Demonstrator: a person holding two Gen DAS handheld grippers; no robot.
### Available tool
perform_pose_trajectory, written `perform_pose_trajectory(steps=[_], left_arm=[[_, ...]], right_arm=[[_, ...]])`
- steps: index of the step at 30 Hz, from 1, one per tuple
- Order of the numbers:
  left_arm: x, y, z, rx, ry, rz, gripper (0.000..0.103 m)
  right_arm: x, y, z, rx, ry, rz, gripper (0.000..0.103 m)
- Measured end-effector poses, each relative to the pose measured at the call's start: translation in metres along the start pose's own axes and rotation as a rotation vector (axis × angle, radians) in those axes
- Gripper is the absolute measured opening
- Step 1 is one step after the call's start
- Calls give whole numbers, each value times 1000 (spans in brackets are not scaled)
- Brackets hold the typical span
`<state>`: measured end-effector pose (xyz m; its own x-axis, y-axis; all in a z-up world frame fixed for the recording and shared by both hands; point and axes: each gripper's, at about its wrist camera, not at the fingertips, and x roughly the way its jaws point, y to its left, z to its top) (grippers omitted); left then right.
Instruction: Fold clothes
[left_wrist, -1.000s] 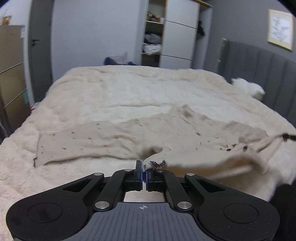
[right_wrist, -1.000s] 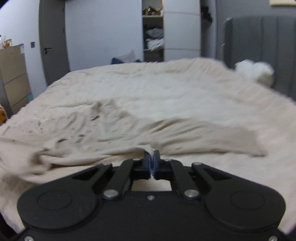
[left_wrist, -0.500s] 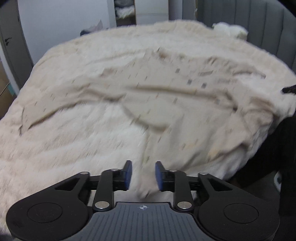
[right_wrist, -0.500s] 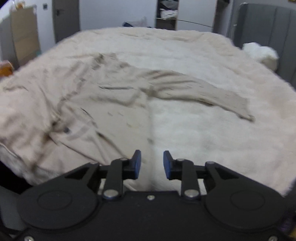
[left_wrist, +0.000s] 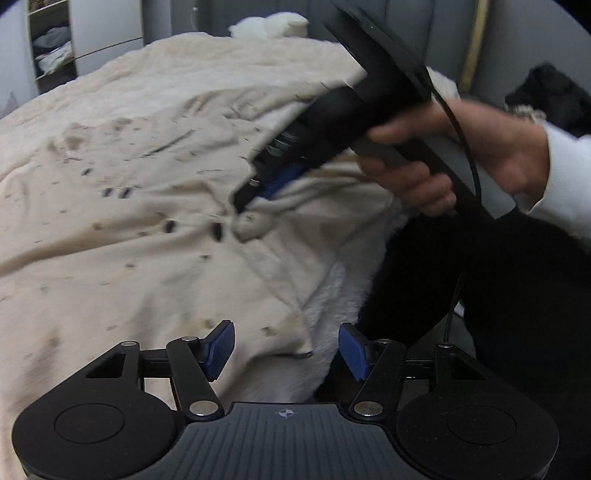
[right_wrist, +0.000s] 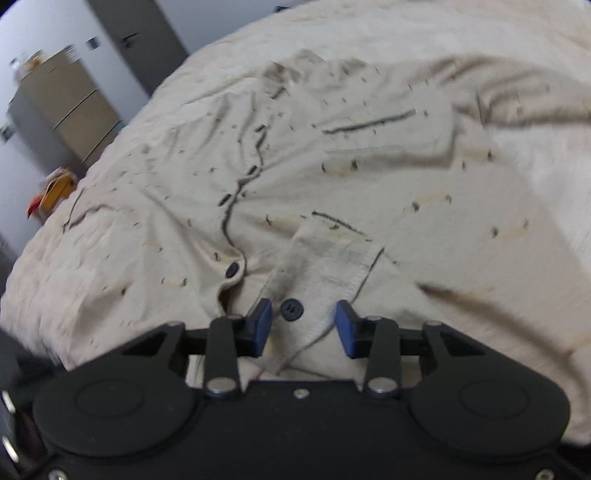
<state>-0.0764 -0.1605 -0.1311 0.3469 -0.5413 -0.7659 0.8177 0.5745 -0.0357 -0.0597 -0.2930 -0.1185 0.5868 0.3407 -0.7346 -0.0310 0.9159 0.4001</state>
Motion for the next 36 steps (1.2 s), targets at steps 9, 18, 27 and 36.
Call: perform_pose_trajectory(steps=[9,18,27,36], left_arm=[[-27,44,0,-229,-111,4,0],[-45,54,-3,-209,-32,233,7],[-37,55,-2,-230,-12,290,36],[-68,107,-24,-364,-23,371,50]], right_arm=[[-51,18,-30,-171,-111,110,0],[-66,57,-89,-552,124,109,13],[-72,27,-28,-254,-17,65,42],[-26,45,-25,-169,102,157,45]])
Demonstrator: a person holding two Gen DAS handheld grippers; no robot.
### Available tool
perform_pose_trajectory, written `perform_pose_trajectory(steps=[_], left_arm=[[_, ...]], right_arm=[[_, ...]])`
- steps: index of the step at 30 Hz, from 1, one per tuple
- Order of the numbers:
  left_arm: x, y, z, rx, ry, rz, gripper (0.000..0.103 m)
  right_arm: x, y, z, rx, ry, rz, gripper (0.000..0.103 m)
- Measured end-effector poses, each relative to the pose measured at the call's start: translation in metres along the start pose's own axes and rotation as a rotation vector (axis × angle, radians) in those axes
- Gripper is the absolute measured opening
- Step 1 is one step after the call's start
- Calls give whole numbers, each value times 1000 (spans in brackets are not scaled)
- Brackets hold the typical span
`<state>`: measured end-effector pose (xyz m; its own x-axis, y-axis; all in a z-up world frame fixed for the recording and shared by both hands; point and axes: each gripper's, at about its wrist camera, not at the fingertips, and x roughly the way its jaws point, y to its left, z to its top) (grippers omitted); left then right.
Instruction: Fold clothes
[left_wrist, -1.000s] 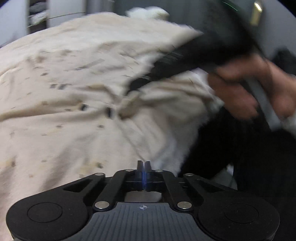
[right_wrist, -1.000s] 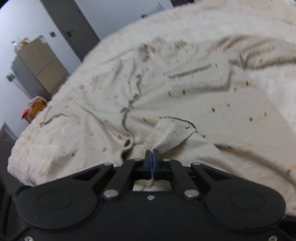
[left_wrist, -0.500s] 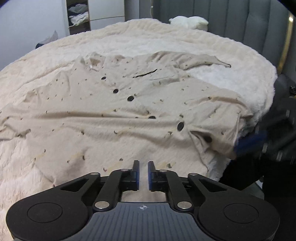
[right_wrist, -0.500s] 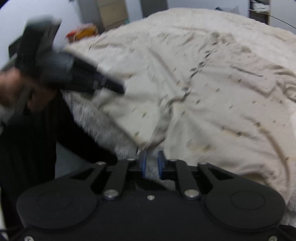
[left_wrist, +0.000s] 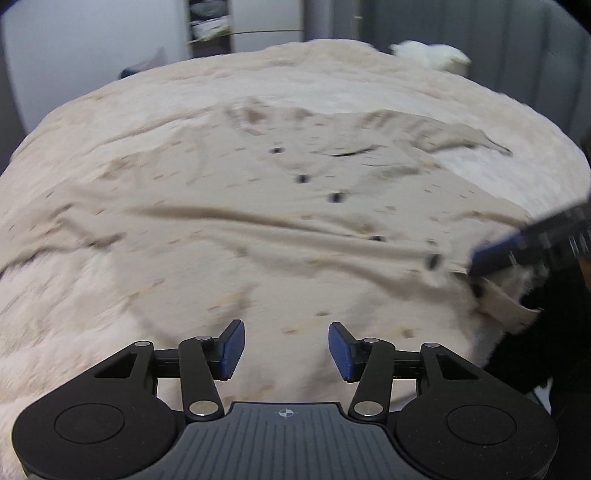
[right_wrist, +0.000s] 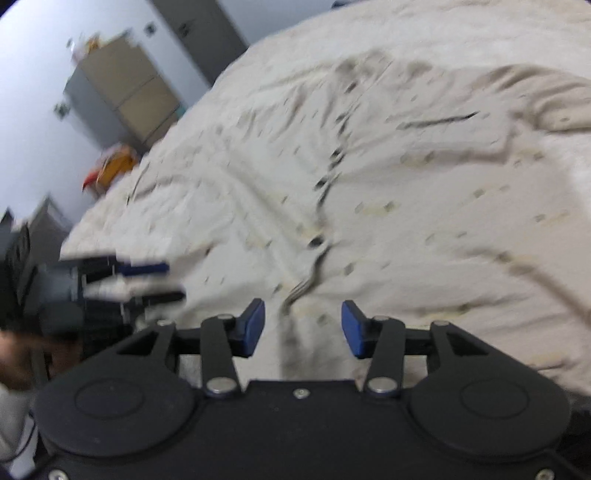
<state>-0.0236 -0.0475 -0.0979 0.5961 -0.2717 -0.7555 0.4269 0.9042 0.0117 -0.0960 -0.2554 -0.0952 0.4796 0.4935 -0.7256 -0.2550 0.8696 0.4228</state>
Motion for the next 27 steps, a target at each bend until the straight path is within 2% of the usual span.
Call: perform_pose_trajectory(steps=[3,4,5,6,7,8,10,12,13,17,20,27], left_arm=[[-1,38,-8,-90,17,57,53],[-1,50,-9,-117,23,68,53],[-1,60,-10,-140,27,78,53],[-2,68,-11,-155,26,84,53],[-3,77,-11,-169,25,91,53],[-5,86,-10,-185,21,100,53],[-6,110,-1,-220,-4,122,57],[-5,126,7,-247,-25,132,61],[0,140,16,-277,-39,139,61],[20,174,30,-380,-49,126,61],[40,197,39,-449,-51,97,61],[99,238,53,-612,-43,-24,61]], right_arm=[[19,14,-7,-49,43,-19,40],[26,19,-10,-67,61,-26,33],[33,25,-13,-85,79,-34,8],[32,27,-13,-97,84,5,2],[29,30,-12,-108,88,49,2],[27,32,-12,-119,91,93,5],[18,30,-2,-123,78,96,17],[11,26,8,-121,61,91,33],[9,24,13,-117,51,87,36],[3,-3,48,-75,-26,-11,44],[9,-14,68,-60,-55,-48,49],[45,-34,125,-69,-96,-116,53]])
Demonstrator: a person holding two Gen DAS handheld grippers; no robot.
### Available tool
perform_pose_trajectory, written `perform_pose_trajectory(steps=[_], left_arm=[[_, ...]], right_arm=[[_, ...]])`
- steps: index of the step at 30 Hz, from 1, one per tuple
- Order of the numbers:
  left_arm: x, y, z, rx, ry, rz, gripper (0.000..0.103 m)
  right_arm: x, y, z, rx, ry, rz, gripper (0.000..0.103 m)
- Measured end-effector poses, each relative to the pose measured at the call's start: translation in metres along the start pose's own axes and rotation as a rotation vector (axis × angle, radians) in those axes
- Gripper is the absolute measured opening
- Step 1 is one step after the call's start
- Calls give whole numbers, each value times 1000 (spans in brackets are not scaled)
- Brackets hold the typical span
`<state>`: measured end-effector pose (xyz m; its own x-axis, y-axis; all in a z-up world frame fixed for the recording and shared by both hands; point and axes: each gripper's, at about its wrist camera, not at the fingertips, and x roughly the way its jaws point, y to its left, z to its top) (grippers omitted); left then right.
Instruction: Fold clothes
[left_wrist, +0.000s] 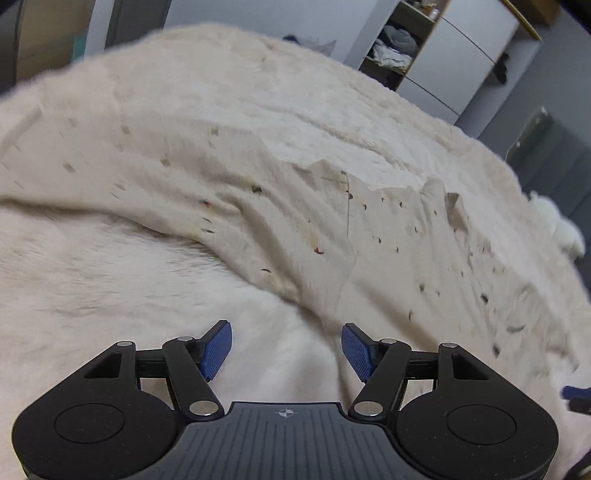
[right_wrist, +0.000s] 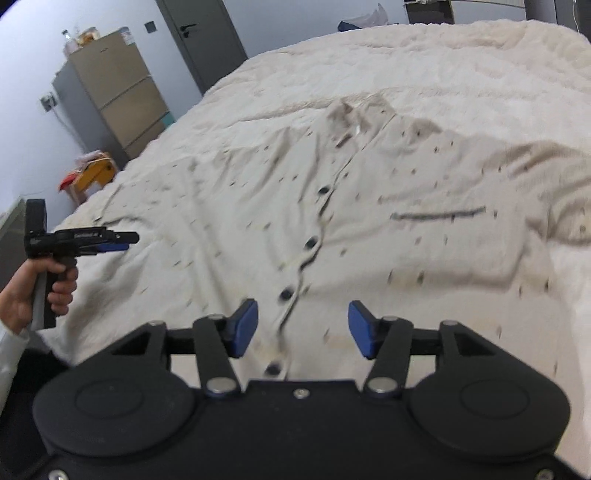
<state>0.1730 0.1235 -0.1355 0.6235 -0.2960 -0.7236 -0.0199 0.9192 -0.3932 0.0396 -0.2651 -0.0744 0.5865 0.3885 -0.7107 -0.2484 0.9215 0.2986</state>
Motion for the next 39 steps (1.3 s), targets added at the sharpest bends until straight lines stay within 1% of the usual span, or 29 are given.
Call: perform_pose_trajectory(steps=[1,2,3,7,8,9,10,12,13,14,16,17,20,22,25,27,28,29,32,34,38,39], left_arm=[[9,0,4,-9,3,4,61],[14,0,7,-2,5,8,61],[23,-3,14,13,5,17,61],[38,-5,28,17,-28,38,61],[41,-5,31,12,-30,44,61],[43,-6,34,8,-28,52,61],[47,-10,38,15,-22,60,61],[51,-15,45,24,-21,73,61],[52,-15,48,15,-18,70,62],[54,-16,50,6,-15,67,64],[55,-14,54,-31,-18,46,65],[56,-11,54,-39,-18,39,65],[54,1,50,-72,-19,-7,65],[54,5,48,-74,-23,-23,65],[55,5,46,-57,-20,-32,66],[57,2,45,-39,-13,-35,68],[56,1,45,-26,-14,-39,69],[56,0,45,-13,-15,-44,70],[55,0,46,-8,-30,-60,70],[55,-1,46,1,-40,-71,70],[57,-8,48,44,-44,-66,70],[57,-8,48,40,-44,-70,71]], right_arm=[[10,-2,14,-11,-11,-18,53],[12,-3,19,-14,-15,-24,53],[23,-6,39,-24,-30,-40,53],[58,-5,94,-97,-66,-82,53],[80,-1,122,-140,-85,-96,53],[96,1,139,-156,-90,-90,53],[102,2,145,-158,-90,-86,54],[146,3,183,-150,-78,-75,54],[153,4,189,-149,-76,-75,54],[180,3,208,-146,-63,-80,54],[213,1,226,-136,-36,-92,54],[218,1,229,-135,-31,-93,54],[252,-11,245,-127,-19,-85,54],[269,-29,255,-79,0,-27,54],[281,-45,260,-32,21,38,54],[286,-55,260,-27,56,148,48],[288,-60,260,-25,75,205,48],[286,-63,260,-39,90,240,48],[279,-72,259,-86,134,337,40],[273,-76,258,-120,162,387,39],[257,-78,254,-157,184,428,39],[253,-81,250,-130,182,401,40]])
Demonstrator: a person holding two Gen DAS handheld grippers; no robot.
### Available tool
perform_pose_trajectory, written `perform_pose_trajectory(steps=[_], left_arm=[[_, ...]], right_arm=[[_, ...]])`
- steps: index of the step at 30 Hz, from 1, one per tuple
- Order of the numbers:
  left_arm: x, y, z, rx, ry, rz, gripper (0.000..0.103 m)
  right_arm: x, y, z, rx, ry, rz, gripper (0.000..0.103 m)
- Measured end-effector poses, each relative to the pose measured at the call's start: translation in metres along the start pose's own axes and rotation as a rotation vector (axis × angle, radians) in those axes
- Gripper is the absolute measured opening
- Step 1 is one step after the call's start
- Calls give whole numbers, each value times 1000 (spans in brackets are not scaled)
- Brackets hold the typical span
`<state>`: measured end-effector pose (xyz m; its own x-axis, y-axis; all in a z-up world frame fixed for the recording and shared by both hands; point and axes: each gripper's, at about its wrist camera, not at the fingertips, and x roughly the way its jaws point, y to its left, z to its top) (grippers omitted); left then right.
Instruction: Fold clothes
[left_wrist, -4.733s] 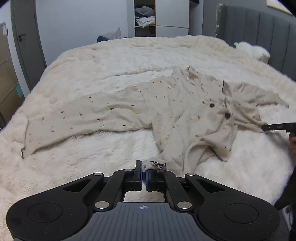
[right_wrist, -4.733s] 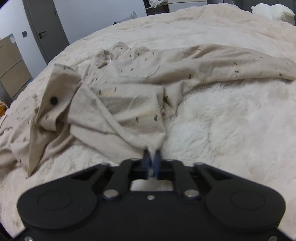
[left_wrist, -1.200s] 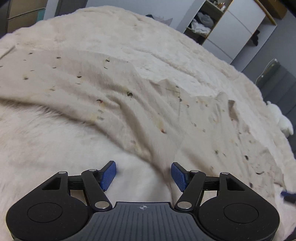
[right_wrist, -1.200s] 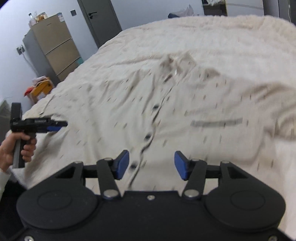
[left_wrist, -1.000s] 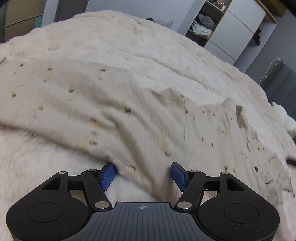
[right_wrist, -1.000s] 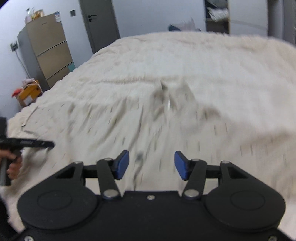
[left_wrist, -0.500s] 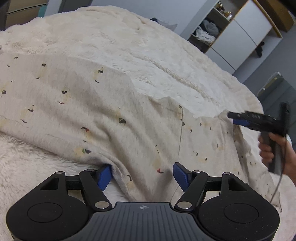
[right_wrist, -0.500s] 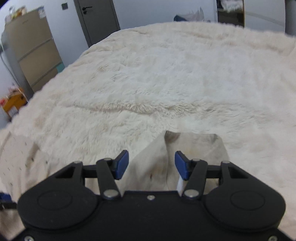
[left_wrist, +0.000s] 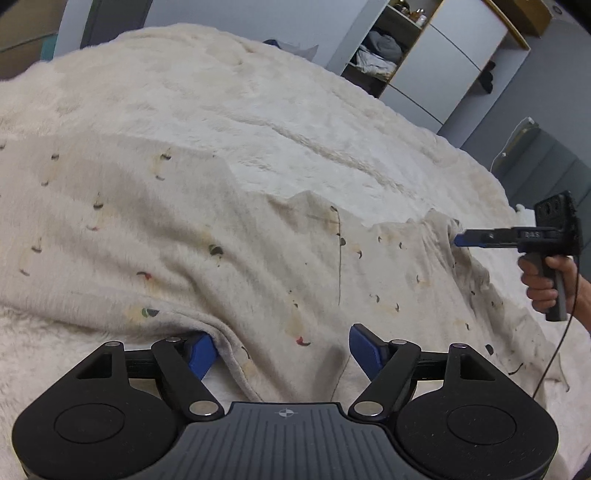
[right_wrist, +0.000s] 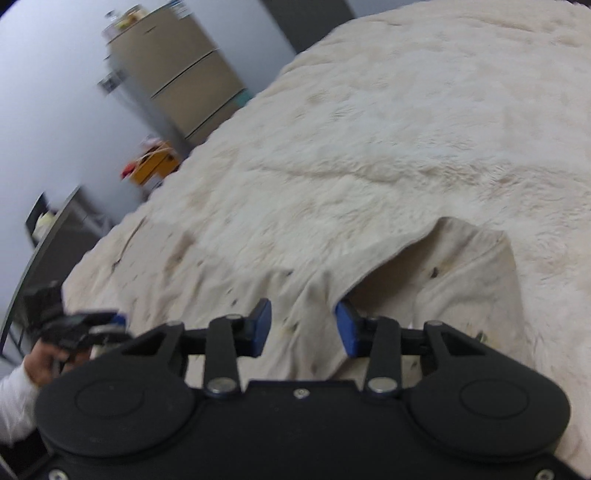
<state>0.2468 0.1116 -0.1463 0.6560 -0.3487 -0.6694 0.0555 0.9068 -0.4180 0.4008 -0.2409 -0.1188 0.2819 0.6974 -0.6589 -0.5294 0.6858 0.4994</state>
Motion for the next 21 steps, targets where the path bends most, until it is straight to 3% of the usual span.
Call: perform_pose_trajectory(steps=[3,7,11,13,15,21], left_arm=[[0,-1,1,-6,4,-2,71],[-8,-6,6,4,6,6,71],[-18,-12,12,42,9,16,71],[-23,-19,14,93,18,26,71],[-27,-25,15,137,28,30,71],[-30,-27,15,177,31,16,72]], right_arm=[[-15,-5,-21,150,-75,-73,40],[-16,-20,-45,341,-178,-88,39],[0,-33,-57,457,-207,-53,38],[12,-38,-61,531,-226,-7,29],[21,-42,-65,607,-250,41,4],[6,-41,-53,574,-345,-30,1]])
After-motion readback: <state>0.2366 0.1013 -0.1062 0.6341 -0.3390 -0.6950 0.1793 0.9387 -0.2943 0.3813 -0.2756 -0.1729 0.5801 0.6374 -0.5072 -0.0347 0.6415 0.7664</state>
